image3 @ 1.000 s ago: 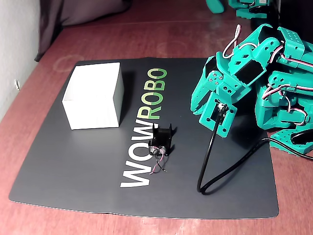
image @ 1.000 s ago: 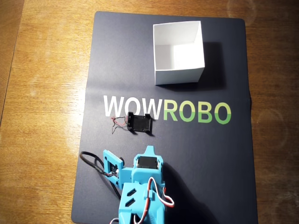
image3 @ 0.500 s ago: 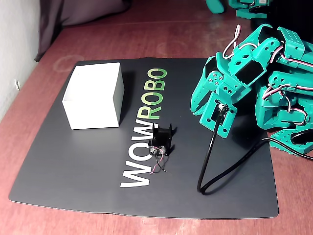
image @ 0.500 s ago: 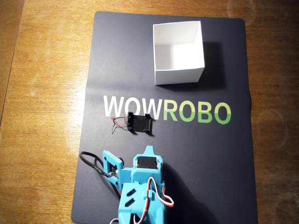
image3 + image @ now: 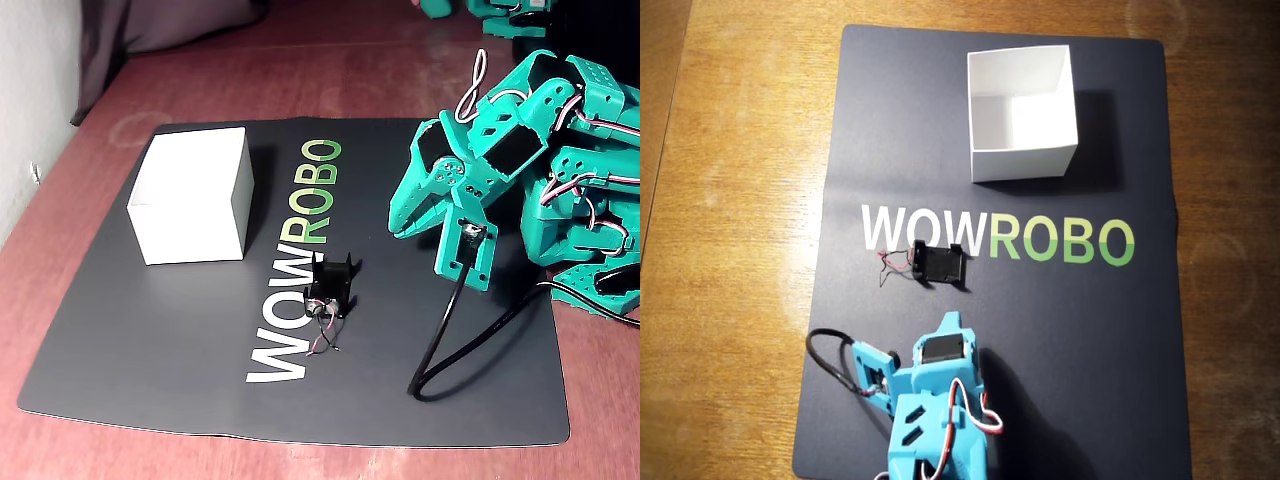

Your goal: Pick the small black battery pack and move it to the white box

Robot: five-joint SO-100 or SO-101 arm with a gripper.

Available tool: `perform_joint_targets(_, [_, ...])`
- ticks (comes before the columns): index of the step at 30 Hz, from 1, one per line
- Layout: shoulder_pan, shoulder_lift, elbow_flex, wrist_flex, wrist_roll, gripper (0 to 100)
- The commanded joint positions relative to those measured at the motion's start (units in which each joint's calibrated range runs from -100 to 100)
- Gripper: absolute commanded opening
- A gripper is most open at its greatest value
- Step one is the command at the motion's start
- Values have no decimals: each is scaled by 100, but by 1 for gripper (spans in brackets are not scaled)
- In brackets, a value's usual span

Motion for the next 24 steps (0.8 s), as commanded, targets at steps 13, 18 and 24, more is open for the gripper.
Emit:
perform_joint_targets(13, [-377, 3295, -3890, 35, -968, 1])
perform_joint_targets(18, [-470, 5768, -6112, 614, -1766, 1])
perform_joint_targets(24, [-1233, 7364, -7236, 1359, -1506, 1])
